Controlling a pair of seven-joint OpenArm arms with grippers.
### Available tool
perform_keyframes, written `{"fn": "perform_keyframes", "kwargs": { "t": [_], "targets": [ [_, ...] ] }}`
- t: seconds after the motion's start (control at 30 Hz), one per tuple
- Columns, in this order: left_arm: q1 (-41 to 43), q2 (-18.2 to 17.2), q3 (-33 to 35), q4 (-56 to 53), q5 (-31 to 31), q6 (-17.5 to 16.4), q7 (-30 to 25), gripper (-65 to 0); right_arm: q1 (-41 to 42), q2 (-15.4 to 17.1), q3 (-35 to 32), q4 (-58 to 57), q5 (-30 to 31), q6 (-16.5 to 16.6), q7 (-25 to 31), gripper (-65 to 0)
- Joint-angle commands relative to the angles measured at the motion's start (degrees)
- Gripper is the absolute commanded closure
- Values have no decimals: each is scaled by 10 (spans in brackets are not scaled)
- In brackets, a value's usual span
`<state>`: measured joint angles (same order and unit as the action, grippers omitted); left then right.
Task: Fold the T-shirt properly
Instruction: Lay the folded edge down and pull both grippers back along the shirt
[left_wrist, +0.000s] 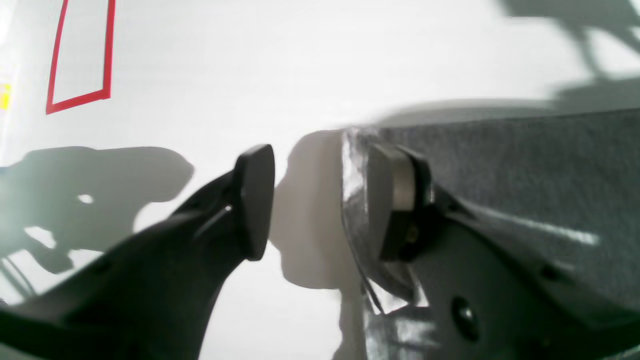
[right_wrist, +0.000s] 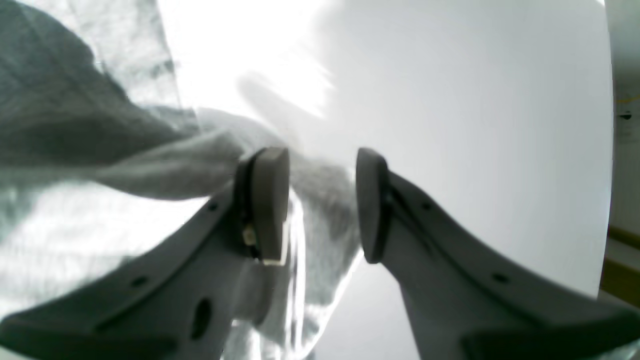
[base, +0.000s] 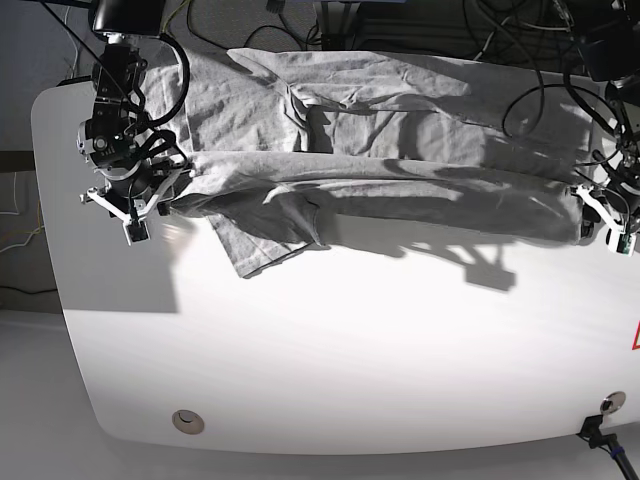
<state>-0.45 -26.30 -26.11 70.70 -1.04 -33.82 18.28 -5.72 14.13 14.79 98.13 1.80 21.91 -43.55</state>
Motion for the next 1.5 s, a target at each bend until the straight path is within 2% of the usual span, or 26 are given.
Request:
{"fn": "perform_keyframes", "kwargs": {
  "t": [0.0, 0.1, 0.3, 0.47, 0.57, 0.7, 0.8, 0.9, 1.1, 1.2, 1.47],
  "targets": [
    [-18, -10, -1, 2, -4, 3, -7, -271, 28, 8, 3, -20, 0, -3, 17, -221],
    [-61, -10, 4, -58, -6, -1, 12, -272, 57, 8, 3, -59, 0, -3, 17, -221],
    [-115, -6, 4, -148, -6, -32, 12, -272, 90, 9, 1, -108, 1, -3, 26, -223],
    [-132, 2, 4, -187, -5, -37, 12, -272, 103, 7, 0, -116, 2, -3, 47, -223],
    [-132, 9, 4, -189, -5, -37, 12, -272, 112, -11, -1, -116, 2, 0, 49, -224],
    [-130, 10, 4, -189, -5, -38, 12, -271, 139, -38, 3, -144, 2, 38, 49, -224],
    [-130, 11, 5, -187, -5, -38, 12, -268, 154, -41, 3, -178, 2, 51, 51, -224],
    [-131, 11, 5, -186, -5, -38, 12, -268, 171, -57, 3, -192, 7, 51, 51, -224],
    [-131, 23, 5, -184, -5, -38, 12, -269, 175, -61, -3, -197, 49, 51, 50, -224],
    [-131, 28, 5, -184, -5, -62, 14, -269, 175, -73, -19, -211, 48, 51, 50, -224],
    [-131, 35, 5, -185, -5, -62, 15, -271, 176, -83, -20, -285, 48, 51, 78, -224]
  ]
}}
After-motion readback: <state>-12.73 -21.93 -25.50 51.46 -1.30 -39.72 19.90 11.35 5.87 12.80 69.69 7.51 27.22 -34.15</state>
